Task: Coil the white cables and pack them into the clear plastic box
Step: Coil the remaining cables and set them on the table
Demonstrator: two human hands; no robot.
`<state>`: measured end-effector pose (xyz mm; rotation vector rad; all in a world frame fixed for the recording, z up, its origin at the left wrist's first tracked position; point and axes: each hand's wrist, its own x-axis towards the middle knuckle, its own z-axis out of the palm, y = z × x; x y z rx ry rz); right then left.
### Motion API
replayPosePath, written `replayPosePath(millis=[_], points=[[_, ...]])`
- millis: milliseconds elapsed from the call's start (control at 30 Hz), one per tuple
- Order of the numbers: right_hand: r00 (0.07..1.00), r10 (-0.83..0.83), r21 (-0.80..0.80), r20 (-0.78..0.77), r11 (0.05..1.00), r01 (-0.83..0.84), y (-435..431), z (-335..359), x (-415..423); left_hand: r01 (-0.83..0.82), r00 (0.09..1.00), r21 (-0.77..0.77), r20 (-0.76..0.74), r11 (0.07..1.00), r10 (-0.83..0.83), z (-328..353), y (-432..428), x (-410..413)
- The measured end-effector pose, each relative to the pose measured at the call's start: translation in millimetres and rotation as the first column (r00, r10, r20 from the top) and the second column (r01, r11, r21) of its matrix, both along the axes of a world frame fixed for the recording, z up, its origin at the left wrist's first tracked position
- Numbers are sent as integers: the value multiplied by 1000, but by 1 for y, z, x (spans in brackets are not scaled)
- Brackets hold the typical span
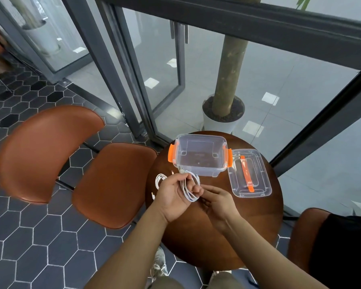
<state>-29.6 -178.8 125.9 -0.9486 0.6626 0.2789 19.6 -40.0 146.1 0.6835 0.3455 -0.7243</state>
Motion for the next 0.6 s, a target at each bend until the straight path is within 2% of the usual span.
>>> replayPosePath(millis=[100,167,233,367,500,600], points=[[996,-82,-72,29,994,84,1,1,-2,30,998,212,55,977,-42,6,-1,3],[989,-134,-145,59,979,141,-5,6,0,24,987,481,126,877,-97,5,2,4],[990,-97,-234,100,965,118,-11,11,2,64,971,622,141,780,-192,2,8,4],[985,-126,-303,116,940,156,-18,15,2,106,962,631,130,768,-240,1,3,-6],[980,-132,-334,148,926,175,-12,19,2,0,986,567,138,824,-95,-3,-14,-18],[983,-67,-347,171,930,123,-13,22,-1,-54,993,594,118,803,-20,-5,-14,-17]])
